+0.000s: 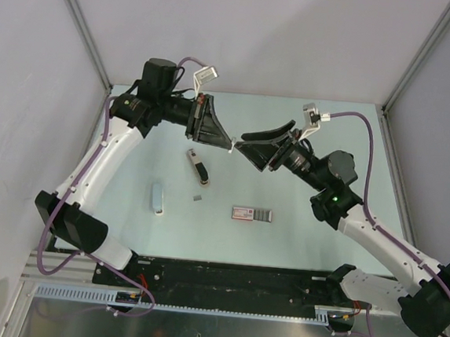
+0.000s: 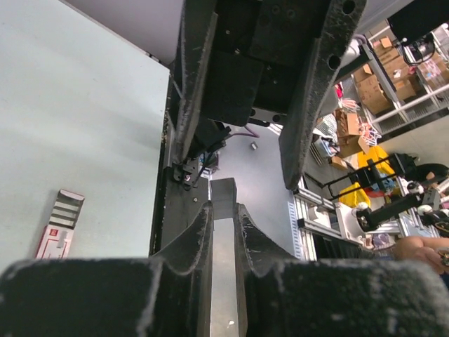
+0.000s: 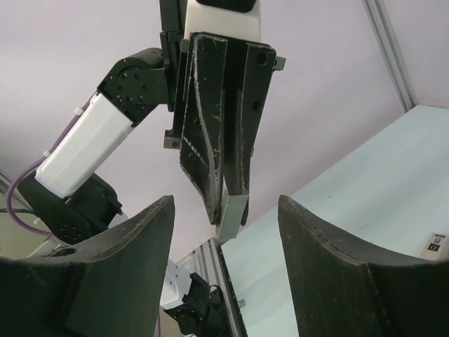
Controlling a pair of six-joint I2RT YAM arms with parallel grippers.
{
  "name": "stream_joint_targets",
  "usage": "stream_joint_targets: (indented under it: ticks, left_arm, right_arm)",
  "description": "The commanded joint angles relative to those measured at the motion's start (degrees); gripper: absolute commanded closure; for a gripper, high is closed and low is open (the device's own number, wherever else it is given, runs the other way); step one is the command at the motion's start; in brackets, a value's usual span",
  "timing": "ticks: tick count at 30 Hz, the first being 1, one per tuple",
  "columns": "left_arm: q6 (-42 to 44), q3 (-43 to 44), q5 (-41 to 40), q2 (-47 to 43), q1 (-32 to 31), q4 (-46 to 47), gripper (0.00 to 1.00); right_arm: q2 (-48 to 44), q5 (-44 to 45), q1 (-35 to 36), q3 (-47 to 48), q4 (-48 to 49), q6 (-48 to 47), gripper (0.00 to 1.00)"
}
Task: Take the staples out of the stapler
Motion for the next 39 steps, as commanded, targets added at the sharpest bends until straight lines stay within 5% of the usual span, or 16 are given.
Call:
stream_joint_targets:
  ticks: [1, 39]
  left_arm:
    - [1.1, -0.6, 4.7, -2.5, -1.0, 0.7, 0.92]
    - [0.9, -2.0, 4.8, -2.8, -1.1, 0.7, 0.92]
  right_arm:
    - [1.0, 1.9, -0.2, 0.6, 5.1, 1.7, 0.35]
    - [5.1, -0.5, 1.3, 0.7, 7.8, 4.9, 0.67]
